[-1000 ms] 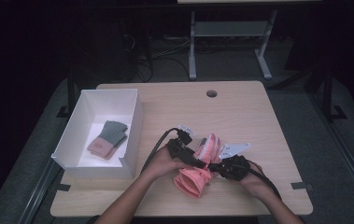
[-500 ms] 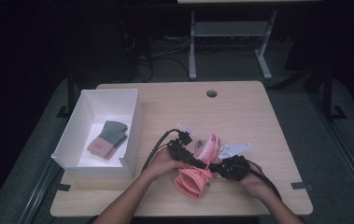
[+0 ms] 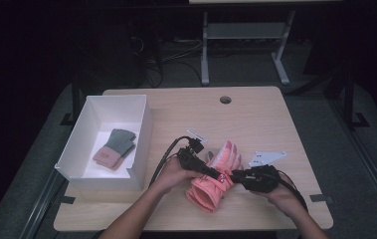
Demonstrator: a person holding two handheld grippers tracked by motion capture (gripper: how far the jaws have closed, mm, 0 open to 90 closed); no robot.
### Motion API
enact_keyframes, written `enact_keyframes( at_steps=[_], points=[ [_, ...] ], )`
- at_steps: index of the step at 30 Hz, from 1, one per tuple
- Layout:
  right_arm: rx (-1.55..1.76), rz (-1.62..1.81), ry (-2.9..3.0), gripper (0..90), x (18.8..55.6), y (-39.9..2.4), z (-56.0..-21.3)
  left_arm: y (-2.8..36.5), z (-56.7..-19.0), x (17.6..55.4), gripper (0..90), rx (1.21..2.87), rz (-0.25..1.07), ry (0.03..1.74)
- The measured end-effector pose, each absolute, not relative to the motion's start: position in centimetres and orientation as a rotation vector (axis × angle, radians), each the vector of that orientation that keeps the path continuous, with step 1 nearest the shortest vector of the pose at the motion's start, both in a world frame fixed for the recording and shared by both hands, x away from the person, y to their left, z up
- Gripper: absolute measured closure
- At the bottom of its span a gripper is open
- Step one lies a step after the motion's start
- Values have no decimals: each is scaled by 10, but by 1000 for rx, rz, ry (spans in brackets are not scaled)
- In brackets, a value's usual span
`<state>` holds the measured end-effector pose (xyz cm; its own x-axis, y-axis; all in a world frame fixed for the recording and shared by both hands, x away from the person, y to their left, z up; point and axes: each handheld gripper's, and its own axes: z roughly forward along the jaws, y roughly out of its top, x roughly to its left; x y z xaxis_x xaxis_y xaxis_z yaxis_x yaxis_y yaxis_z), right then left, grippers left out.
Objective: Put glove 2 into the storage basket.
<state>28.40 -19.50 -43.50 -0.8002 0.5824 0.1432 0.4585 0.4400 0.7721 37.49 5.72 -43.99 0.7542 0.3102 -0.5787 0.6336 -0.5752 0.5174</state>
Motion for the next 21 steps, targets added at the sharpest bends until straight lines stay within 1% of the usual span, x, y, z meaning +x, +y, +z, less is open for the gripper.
enact_keyframes(
  at_steps=[5,7,9,11,14,16,18,21],
  points=[
    [1006,1267,2527,508,278,-208,-435,63,-426,373,590,2199,-526,711],
    [1023,1256,2532,460,276,-213,-436,65,-421,372,589,2193,-512,714],
    [1049,1249,2510,375,274,-217,-437,68,-414,373,590,2192,-497,713],
    [1077,1229,2488,269,272,-222,-439,71,-406,374,589,2192,-482,709],
    [1139,1203,2476,145,270,-227,-444,77,-392,374,588,2181,-467,720],
    [1145,1164,2460,126,269,-230,-448,82,-383,374,587,2185,-449,726],
    [1128,1140,2463,76,269,-231,-451,86,-375,374,586,2188,-440,733],
    [1133,1130,2455,57,271,-229,-452,94,-363,374,585,2181,-422,748]
  ],
)
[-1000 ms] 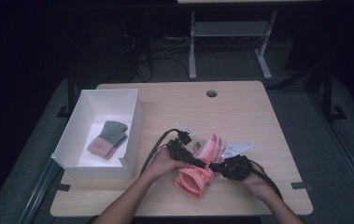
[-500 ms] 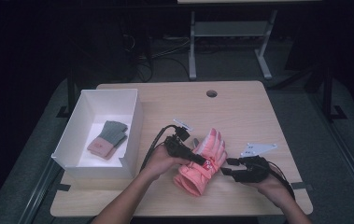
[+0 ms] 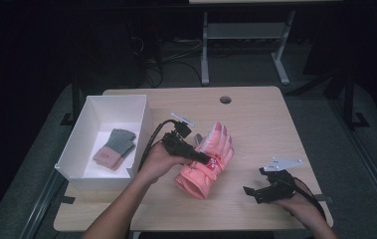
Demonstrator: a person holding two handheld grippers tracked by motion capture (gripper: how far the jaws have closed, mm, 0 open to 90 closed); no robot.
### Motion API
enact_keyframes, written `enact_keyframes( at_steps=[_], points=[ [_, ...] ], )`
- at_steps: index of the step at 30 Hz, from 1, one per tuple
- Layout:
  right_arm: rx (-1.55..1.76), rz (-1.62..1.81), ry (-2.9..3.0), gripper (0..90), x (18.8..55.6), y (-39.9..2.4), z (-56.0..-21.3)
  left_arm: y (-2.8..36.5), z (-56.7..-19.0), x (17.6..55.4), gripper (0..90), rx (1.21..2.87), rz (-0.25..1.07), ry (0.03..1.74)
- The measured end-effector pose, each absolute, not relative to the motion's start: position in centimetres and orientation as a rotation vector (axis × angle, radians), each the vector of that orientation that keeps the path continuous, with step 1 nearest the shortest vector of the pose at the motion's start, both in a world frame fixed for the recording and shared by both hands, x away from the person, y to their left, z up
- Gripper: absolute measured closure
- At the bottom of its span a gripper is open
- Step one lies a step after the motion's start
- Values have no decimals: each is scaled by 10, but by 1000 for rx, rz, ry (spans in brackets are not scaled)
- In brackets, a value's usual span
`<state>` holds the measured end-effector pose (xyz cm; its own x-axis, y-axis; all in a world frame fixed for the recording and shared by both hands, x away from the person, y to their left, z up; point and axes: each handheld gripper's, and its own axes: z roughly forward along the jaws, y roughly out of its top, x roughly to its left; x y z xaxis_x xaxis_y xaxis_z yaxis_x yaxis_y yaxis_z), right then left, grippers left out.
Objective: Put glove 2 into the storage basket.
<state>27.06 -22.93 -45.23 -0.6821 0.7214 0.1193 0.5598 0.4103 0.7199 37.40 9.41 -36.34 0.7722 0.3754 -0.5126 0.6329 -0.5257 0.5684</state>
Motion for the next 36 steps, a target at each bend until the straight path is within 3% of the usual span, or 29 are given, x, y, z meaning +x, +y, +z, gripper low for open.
enact_keyframes(
  at_steps=[17,36],
  points=[
    [1138,1091,2457,30,271,-227,-457,156,-296,383,583,2136,-305,819],
    [1148,1080,2444,30,273,-228,-458,266,-250,389,582,2003,-150,998]
  ],
)
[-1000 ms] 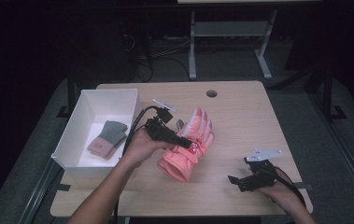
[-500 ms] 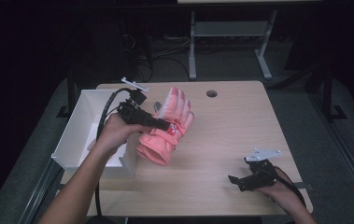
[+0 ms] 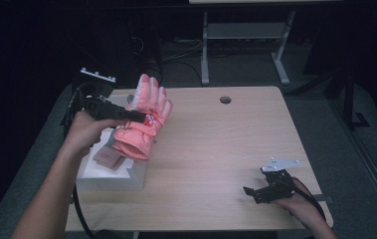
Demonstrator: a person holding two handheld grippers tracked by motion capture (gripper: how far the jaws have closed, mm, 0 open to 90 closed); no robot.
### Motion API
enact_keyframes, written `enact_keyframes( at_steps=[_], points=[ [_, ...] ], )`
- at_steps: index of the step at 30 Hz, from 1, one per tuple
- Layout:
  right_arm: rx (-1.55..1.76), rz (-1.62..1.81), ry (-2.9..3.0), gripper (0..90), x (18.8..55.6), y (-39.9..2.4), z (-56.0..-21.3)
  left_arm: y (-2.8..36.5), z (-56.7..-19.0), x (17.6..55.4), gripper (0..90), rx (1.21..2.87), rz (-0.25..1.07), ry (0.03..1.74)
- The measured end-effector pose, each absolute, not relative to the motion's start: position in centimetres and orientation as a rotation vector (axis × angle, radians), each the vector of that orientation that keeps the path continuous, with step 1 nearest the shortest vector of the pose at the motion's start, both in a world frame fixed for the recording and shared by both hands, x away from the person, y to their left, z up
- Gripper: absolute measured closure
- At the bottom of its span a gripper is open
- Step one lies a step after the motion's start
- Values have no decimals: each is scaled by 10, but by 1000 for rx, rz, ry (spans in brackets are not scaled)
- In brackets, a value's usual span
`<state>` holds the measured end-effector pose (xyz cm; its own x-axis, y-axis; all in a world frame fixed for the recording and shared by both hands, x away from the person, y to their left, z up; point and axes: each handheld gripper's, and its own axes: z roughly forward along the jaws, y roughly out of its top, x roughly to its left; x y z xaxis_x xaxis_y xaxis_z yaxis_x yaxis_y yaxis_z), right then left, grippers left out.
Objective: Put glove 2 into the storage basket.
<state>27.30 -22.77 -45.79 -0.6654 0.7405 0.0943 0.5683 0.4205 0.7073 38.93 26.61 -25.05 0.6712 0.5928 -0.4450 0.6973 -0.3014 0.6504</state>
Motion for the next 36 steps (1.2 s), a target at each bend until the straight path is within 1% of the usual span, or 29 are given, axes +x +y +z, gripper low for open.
enact_keyframes(
  at_steps=[8,14,27,36],
  points=[
    [1150,1067,2446,30,274,-227,-459,306,-257,393,582,1948,-102,1098],
    [1154,1065,2447,30,274,-227,-459,324,-274,400,581,1927,-90,1186],
    [1156,1061,2443,30,274,-229,-459,329,-321,422,578,1971,-91,1309],
    [1155,1064,2441,30,274,-229,-459,329,-360,431,571,2006,-156,1366]
  ],
)
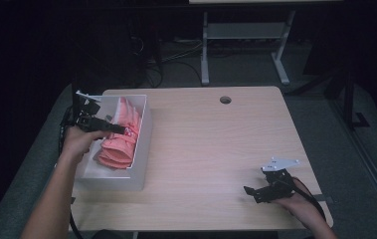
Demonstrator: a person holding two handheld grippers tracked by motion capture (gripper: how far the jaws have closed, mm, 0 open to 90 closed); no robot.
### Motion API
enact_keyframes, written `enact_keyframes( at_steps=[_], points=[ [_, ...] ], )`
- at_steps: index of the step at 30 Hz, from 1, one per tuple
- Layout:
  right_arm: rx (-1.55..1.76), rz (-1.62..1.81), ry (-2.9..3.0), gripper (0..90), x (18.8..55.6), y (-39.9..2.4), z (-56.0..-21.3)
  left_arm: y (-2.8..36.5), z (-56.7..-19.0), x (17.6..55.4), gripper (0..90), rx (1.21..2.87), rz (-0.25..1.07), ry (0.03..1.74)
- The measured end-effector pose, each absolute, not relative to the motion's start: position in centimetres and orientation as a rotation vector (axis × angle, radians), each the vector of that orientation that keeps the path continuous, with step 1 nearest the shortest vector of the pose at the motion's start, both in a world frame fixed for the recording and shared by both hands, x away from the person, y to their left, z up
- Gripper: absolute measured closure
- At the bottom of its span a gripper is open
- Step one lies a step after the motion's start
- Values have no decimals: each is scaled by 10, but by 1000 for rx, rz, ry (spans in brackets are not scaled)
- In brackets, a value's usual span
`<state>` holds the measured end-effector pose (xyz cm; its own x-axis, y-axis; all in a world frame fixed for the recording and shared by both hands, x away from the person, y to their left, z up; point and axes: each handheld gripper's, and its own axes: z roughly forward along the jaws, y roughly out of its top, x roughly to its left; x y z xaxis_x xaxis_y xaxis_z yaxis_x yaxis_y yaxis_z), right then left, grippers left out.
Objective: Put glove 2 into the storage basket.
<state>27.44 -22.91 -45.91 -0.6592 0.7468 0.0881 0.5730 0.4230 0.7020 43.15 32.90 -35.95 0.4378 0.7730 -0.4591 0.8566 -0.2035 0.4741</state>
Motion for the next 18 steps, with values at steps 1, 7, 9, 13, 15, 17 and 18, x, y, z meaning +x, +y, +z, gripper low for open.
enact_keyframes(
  at_steps=[1,7,9,13,15,17,18],
  points=[
    [1157,1065,2441,30,274,-229,-459,329,-364,433,570,2008,-167,1370],
    [1166,1061,2442,30,274,-228,-459,326,-384,437,565,2030,-207,1379],
    [1158,1061,2443,30,275,-229,-459,324,-390,438,562,2050,-229,1373],
    [1160,1066,2440,30,275,-229,-459,319,-400,439,547,2056,-253,1360],
    [1155,1064,2443,30,275,-229,-460,318,-403,439,531,2080,-252,1341],
    [1155,1061,2446,30,275,-229,-460,319,-403,440,485,2073,-240,1346],
    [1158,1062,2445,30,275,-229,-460,320,-404,440,442,2077,-233,1350]
  ],
)
